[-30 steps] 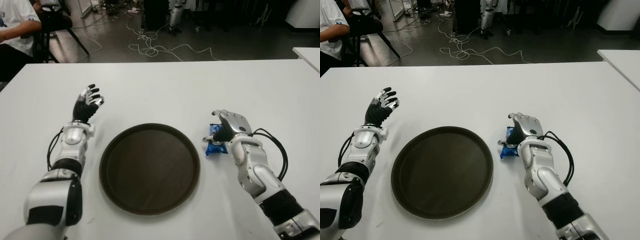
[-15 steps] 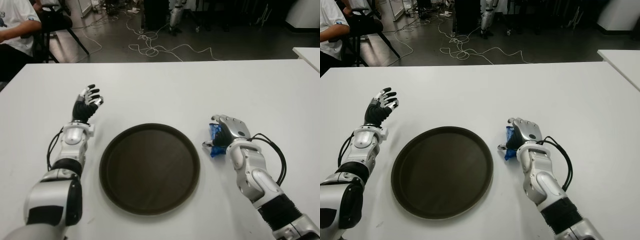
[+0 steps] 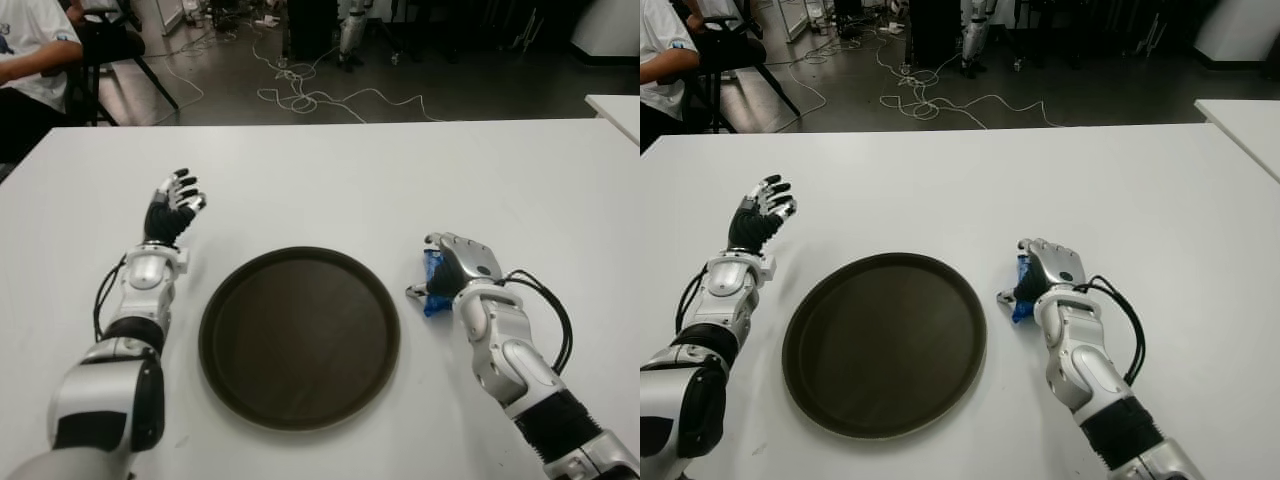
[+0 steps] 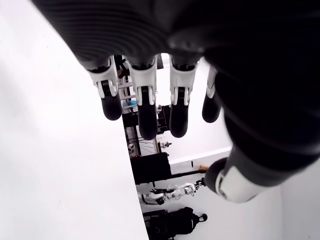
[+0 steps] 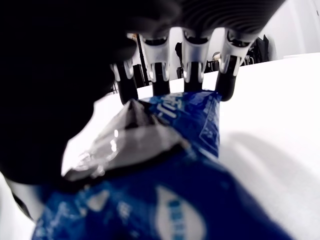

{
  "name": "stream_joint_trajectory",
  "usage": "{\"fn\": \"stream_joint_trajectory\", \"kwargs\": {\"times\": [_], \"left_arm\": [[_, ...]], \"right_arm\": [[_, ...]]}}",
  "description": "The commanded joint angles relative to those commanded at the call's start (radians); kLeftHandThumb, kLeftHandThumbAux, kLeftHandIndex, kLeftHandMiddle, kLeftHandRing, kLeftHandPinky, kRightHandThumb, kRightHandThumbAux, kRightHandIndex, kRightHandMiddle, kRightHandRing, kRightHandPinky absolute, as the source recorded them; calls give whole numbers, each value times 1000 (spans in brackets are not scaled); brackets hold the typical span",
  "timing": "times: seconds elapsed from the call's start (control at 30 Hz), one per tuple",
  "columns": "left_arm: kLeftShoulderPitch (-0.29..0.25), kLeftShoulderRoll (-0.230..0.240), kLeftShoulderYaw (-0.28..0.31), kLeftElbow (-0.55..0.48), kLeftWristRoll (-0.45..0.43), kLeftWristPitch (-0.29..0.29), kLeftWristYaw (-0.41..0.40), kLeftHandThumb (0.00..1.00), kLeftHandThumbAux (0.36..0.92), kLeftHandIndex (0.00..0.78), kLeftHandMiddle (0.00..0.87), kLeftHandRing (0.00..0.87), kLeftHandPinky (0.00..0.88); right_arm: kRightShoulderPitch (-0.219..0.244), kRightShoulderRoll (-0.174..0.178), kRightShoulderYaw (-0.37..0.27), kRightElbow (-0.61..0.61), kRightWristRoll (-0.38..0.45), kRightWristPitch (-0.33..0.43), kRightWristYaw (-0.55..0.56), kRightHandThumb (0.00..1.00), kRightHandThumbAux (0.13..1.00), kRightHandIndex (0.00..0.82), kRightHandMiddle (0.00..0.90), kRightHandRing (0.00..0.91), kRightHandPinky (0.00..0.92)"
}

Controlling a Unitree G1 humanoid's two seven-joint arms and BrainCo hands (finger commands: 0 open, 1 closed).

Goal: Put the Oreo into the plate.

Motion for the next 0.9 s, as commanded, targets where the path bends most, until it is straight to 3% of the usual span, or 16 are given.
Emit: {"fn": "stream_joint_trajectory", "kwargs": {"times": [0.4, 0.9], "left_arm": [[2, 4, -10, 1, 9, -9, 4, 0, 712, 141, 185, 142, 97], [3, 11, -17, 3, 5, -10, -6, 0, 700, 142, 181, 142, 104]], "right_arm": [[10, -4, 2, -6, -3, -19, -27, 0, 726, 223, 241, 243, 198], [1, 11, 0, 22, 4, -11, -22, 0, 725, 182, 198, 198, 152]]}}
